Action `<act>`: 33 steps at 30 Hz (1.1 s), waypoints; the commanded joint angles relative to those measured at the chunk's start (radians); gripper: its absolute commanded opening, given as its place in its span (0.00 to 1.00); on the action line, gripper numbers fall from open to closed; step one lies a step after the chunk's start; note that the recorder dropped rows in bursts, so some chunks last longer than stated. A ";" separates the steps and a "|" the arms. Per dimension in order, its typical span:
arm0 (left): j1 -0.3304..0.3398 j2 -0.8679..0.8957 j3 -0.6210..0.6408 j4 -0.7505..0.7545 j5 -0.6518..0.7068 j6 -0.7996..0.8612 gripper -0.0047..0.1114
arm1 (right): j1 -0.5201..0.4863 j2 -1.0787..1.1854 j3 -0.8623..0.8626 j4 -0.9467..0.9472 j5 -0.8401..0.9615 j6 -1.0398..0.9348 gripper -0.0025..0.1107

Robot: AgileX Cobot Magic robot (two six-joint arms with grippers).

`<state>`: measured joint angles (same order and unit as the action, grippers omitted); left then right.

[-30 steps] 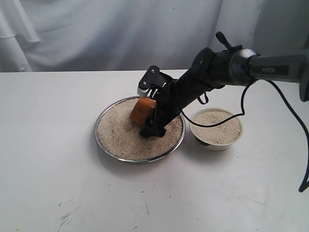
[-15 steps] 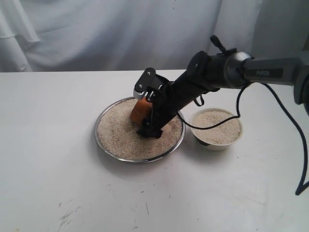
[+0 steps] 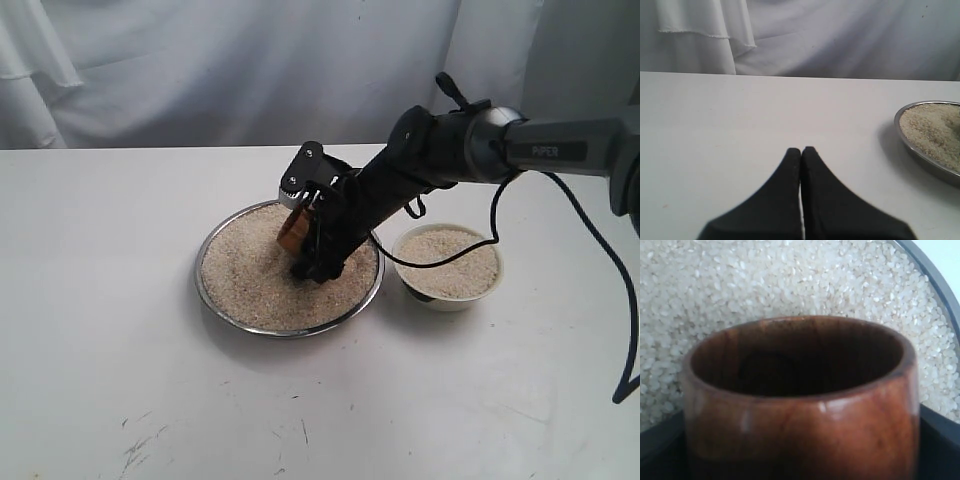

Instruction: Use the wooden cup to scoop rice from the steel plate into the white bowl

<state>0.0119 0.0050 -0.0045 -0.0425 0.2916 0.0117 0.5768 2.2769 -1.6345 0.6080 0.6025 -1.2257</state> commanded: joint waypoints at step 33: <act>-0.002 -0.005 0.005 -0.001 -0.006 -0.003 0.04 | 0.128 -0.183 0.000 -0.756 0.082 0.233 0.02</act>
<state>0.0119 0.0050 -0.0045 -0.0425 0.2916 0.0117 0.6812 2.1134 -1.6345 -0.0149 0.6519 -1.0538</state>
